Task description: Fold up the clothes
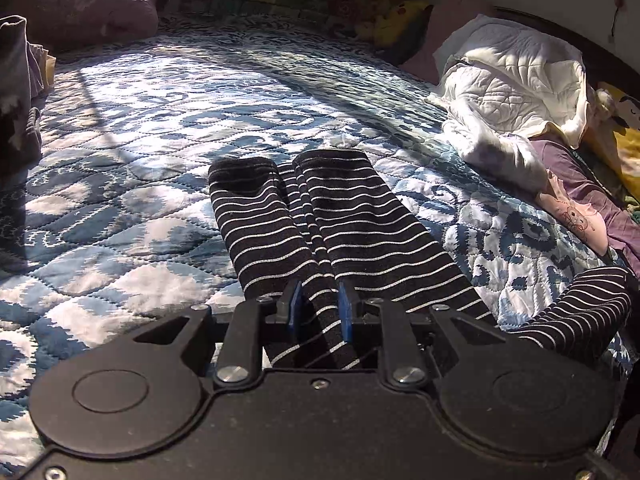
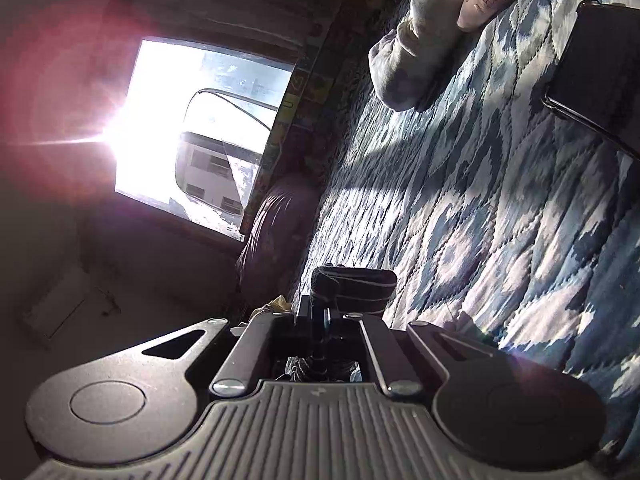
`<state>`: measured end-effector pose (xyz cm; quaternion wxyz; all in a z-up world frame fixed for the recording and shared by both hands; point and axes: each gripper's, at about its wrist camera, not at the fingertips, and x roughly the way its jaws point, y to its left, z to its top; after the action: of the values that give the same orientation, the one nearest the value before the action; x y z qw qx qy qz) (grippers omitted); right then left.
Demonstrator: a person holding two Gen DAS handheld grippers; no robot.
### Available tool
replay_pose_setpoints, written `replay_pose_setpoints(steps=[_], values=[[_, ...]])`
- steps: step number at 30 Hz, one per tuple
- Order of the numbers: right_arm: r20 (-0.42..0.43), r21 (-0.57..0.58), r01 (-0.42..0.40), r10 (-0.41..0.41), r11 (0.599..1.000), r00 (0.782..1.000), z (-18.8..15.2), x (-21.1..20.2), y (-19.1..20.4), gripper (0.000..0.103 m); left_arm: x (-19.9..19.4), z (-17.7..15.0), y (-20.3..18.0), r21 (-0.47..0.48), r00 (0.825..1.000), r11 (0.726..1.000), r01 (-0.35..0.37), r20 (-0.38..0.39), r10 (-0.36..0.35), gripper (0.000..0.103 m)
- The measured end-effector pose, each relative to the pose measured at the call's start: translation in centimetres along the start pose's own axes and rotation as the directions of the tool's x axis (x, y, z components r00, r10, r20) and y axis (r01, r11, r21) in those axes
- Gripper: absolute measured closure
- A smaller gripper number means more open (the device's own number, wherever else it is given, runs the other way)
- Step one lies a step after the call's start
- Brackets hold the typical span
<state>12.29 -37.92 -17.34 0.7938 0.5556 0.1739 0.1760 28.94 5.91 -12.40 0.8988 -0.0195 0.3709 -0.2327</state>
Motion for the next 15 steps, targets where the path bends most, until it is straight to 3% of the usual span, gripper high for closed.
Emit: replay_pose_setpoints(steps=[1,2,5,7,11,13,15], values=[[0.006,-0.012,0.014,-0.013,1.0,1.0,0.0,0.2,0.1,0.096,0.6,-1.2,-0.7,0.057,0.999,0.998,-0.032,0.041,0.03,0.085],[0.015,-0.022,0.03,-0.029,0.999,0.999,0.1,0.3,0.1,0.096,0.2,-1.3,-1.0,0.055,0.997,0.998,-0.041,0.062,0.037,0.085],[0.029,-0.019,0.057,-0.056,0.998,0.998,0.0,0.5,-0.2,0.096,-4.4,-1.0,-0.9,-0.051,0.989,0.999,0.002,0.145,0.005,0.083],[0.027,-0.034,0.078,-0.077,0.996,0.997,-0.1,0.8,-0.1,0.096,-7.4,-2.2,-1.2,-0.072,0.983,0.997,0.021,0.181,-0.008,0.079],[0.024,-0.047,0.093,-0.092,0.995,0.995,-0.3,1.2,-0.1,0.096,-9.9,-6.6,-3.4,-0.038,0.988,0.998,0.047,0.146,-0.041,0.078],[0.021,-0.057,0.102,-0.101,0.993,0.995,-0.4,1.6,0.1,0.096,-8.9,-9.2,-5.5,0.047,0.998,0.999,-0.003,0.058,0.0,0.073],[0.027,-0.123,0.121,-0.118,0.985,0.993,-0.3,2.2,1.1,0.096,-8.7,-11.0,-6.4,0.087,0.997,0.995,-0.057,0.062,0.051,0.073]])
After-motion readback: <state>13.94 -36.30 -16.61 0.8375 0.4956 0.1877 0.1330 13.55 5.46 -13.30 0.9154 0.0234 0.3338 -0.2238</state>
